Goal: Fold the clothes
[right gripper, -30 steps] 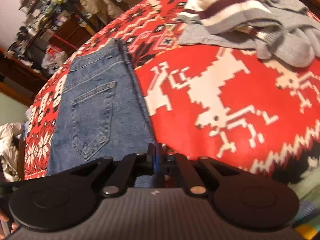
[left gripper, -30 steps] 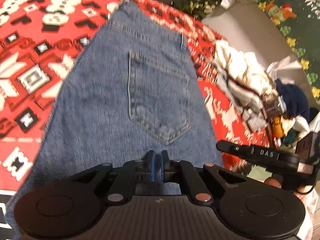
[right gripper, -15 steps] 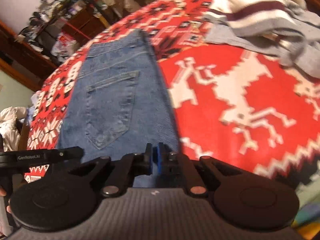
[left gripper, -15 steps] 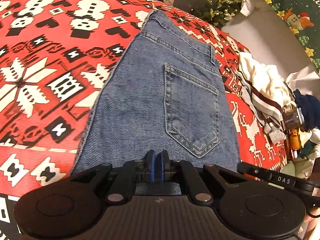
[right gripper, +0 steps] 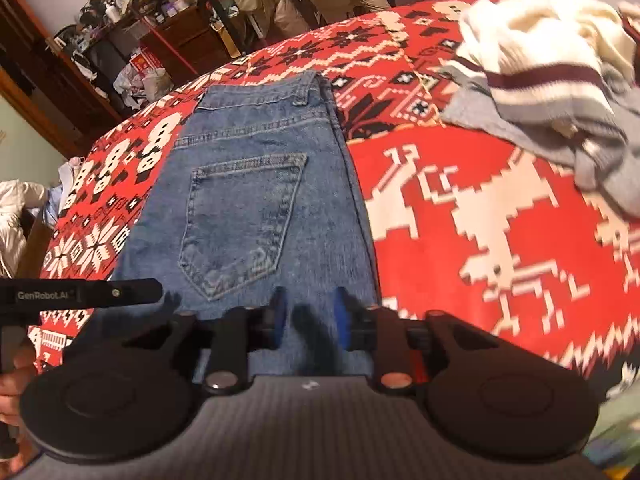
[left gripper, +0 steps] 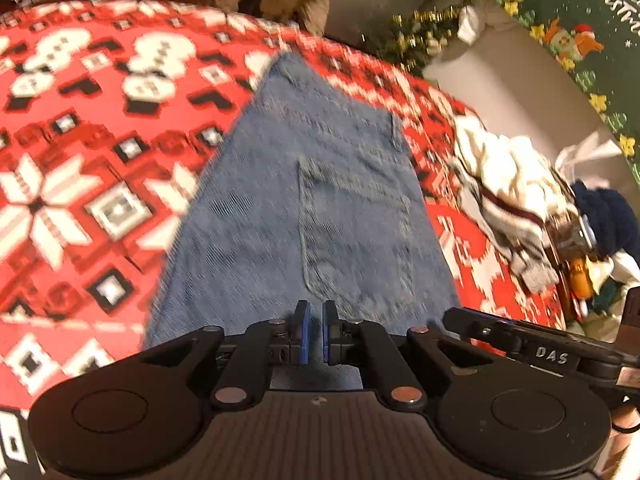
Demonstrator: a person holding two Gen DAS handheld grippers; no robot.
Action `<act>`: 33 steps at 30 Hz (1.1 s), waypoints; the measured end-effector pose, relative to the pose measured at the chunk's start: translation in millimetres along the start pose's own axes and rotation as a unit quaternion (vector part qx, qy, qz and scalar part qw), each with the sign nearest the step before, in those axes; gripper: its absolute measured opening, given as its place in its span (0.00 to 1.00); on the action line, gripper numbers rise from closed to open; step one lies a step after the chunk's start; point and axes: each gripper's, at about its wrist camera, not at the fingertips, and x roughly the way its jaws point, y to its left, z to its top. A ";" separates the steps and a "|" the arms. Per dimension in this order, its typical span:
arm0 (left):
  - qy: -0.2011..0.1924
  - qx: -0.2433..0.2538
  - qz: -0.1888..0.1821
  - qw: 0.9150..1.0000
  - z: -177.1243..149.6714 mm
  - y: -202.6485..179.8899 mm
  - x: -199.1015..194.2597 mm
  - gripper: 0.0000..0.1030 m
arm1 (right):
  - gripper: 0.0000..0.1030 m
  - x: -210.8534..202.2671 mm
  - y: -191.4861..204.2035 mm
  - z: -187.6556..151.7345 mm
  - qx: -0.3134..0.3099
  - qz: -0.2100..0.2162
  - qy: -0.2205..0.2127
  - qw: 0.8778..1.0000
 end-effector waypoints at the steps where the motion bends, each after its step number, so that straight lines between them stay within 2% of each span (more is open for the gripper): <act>1: -0.014 -0.001 0.002 1.000 2.4 2.9 -2.9 0.09 | 0.32 1.2 0.8 3.4 0.001 0.002 -0.002 1.000; 5: -0.074 -0.017 0.017 0.997 13.8 17.7 -10.8 0.10 | 0.34 3.1 2.1 29.6 0.021 0.003 -0.029 0.999; 8: -0.084 -0.038 0.019 0.996 20.2 29.4 -9.9 0.10 | 0.37 9.5 0.9 53.3 0.043 -0.003 -0.055 0.998; 10: -0.091 -0.051 0.021 0.994 24.5 37.2 -9.3 0.10 | 0.47 16.1 3.3 66.8 0.038 -0.007 -0.070 0.997; 11: -0.094 -0.057 0.021 0.994 26.5 40.7 -8.9 0.10 | 0.50 19.9 6.4 73.2 0.028 -0.009 -0.077 0.997; 13: -0.095 -0.059 0.021 0.993 28.9 42.4 -7.6 0.10 | 0.70 28.2 15.9 82.3 0.002 -0.004 -0.092 0.996; 14: -0.098 -0.059 0.022 0.993 30.0 43.0 -7.4 0.10 | 0.71 32.7 23.2 85.5 -0.015 -0.003 -0.096 0.995; 16: -0.107 -0.064 0.029 0.992 33.8 46.5 -8.1 0.10 | 0.71 43.7 40.0 92.9 -0.050 -0.001 -0.093 0.994; 20: -0.127 -0.108 0.039 0.985 38.7 66.4 -16.3 0.09 | 0.71 67.2 76.5 110.0 -0.117 0.009 -0.079 0.990; 24: -0.144 -0.139 0.039 0.979 41.1 78.6 -21.7 0.08 | 0.70 78.2 104.2 121.6 -0.206 0.078 -0.108 0.969; 26: -0.151 -0.153 0.027 0.976 41.1 79.9 -23.5 0.08 | 0.60 91.4 123.3 130.5 -0.250 0.057 -0.093 0.962; 28: -0.148 -0.163 0.008 0.975 41.1 77.6 -20.7 0.08 | 0.00 106.0 137.8 136.6 -0.285 0.043 -0.067 0.955; 33: -0.122 -0.170 0.000 0.978 37.4 75.3 -1.5 0.08 | 0.00 136.2 153.5 140.5 -0.305 0.066 -0.028 0.950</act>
